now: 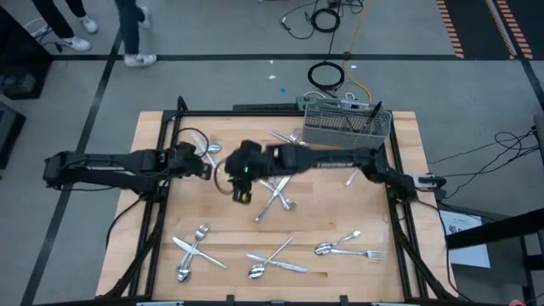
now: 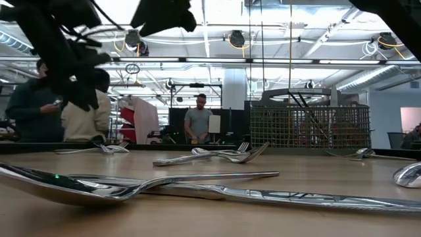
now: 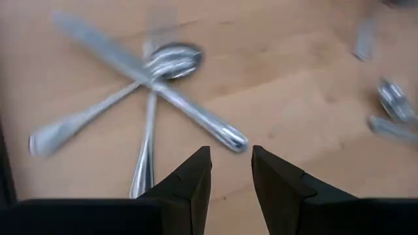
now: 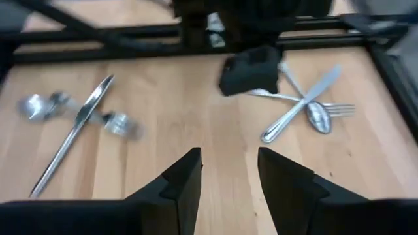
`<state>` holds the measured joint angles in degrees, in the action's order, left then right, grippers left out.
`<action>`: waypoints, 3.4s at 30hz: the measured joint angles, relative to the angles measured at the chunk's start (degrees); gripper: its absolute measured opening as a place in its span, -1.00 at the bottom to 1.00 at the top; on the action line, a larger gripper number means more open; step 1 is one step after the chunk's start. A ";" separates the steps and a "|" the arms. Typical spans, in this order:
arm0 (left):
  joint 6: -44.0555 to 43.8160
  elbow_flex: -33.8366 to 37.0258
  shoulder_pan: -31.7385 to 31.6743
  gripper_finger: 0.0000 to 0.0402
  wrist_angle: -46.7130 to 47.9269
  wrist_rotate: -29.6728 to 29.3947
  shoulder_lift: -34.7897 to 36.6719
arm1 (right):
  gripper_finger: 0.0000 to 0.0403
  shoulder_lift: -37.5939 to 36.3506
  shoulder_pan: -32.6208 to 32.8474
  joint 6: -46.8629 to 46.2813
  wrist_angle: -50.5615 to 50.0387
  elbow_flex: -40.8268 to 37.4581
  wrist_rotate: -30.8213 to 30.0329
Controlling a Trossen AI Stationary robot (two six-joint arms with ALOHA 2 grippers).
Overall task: Sort silverware
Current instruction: Put the silver table knife into the gray utensil holder
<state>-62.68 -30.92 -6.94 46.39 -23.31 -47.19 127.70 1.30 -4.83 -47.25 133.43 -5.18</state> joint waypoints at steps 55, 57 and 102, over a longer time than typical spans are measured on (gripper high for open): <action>-24.08 0.00 -14.84 -0.40 -16.98 4.96 -28.05 | -0.30 -1.50 -21.07 25.43 -14.88 0.00 38.86; -24.71 0.00 -14.84 -0.40 -18.32 4.94 -28.77 | -0.30 -1.49 -21.54 26.49 -15.84 0.00 40.10; -24.89 0.25 -15.95 -0.85 -19.56 5.54 -28.84 | -0.30 -1.51 -24.46 29.31 -21.89 0.00 45.83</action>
<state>-87.57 -30.66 -22.88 26.83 -17.77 -76.04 126.19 -23.16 24.47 -69.14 133.43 40.64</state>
